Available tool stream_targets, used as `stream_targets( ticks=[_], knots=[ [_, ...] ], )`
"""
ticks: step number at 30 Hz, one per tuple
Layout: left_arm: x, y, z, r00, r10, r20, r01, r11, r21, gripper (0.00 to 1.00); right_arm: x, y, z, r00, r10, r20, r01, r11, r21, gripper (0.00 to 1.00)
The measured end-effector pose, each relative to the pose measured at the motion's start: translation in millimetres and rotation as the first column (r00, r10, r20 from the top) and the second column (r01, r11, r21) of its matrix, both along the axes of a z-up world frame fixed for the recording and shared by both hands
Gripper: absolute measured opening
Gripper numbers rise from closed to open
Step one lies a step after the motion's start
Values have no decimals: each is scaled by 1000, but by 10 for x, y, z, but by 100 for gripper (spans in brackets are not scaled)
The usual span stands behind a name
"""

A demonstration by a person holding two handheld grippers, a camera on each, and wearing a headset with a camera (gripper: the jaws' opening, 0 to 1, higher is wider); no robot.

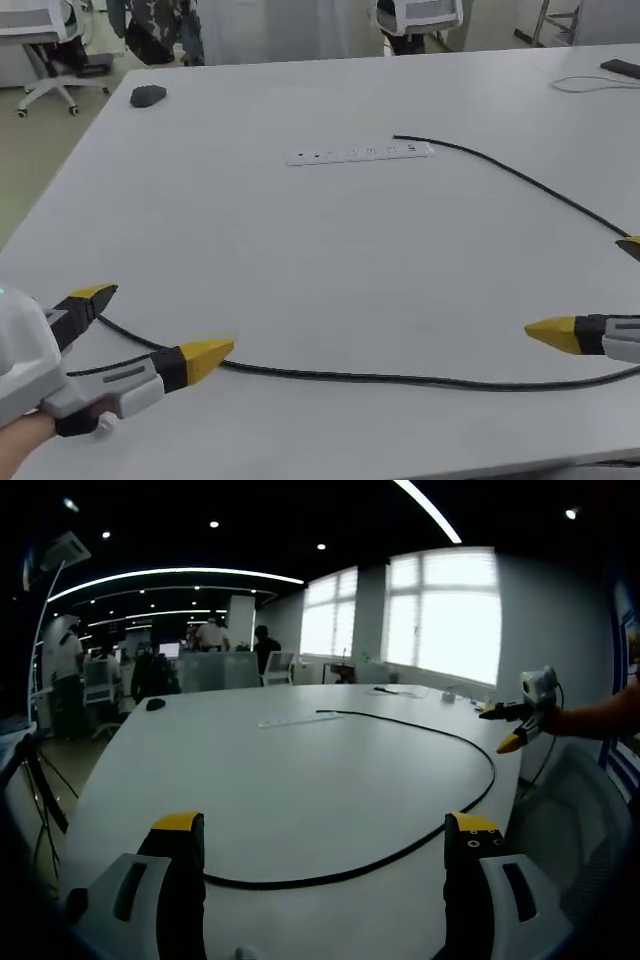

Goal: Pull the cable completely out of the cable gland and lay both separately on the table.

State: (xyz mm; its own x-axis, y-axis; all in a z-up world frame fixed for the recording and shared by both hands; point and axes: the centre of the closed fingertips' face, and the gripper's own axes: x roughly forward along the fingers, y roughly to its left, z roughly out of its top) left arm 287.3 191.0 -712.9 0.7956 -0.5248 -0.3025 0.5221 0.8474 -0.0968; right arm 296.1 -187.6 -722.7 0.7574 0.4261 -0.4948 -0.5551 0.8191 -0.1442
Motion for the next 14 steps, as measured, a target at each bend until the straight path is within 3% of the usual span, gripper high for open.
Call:
stream_targets(
  ticks=[3, 4, 6, 8, 10, 14],
  knots=[
    [-31, 12, -69, 1000, 12, -22, -12, 1000, 29, 99, -12, -8, -40, 1000, -12, -8, 12, 1000, 29, 99],
    [-50, 49, -122, 998, 37, -58, -35, 999, 36, 99, -14, -19, -48, 1000, -22, -13, 22, 999, 34, 99],
    [-54, 66, -142, 996, 57, -75, -55, 998, 26, 99, -15, -2, -33, 1000, -25, -14, 26, 997, 70, 99],
    [-46, 91, -119, 994, 77, -73, -75, 997, 23, 99, -14, 53, 3, 1000, -22, -16, 24, 992, 123, 99],
    [-32, 105, -37, 994, 94, -60, -95, 995, -7, 99, -9, 59, -10, 1000, -17, -18, 19, 995, 95, 99],
    [-22, 87, -5, 994, 94, -57, -93, 996, 13, 99, -24, 97, -3, 1000, -4, -29, 6, 997, 80, 99]
  ],
)
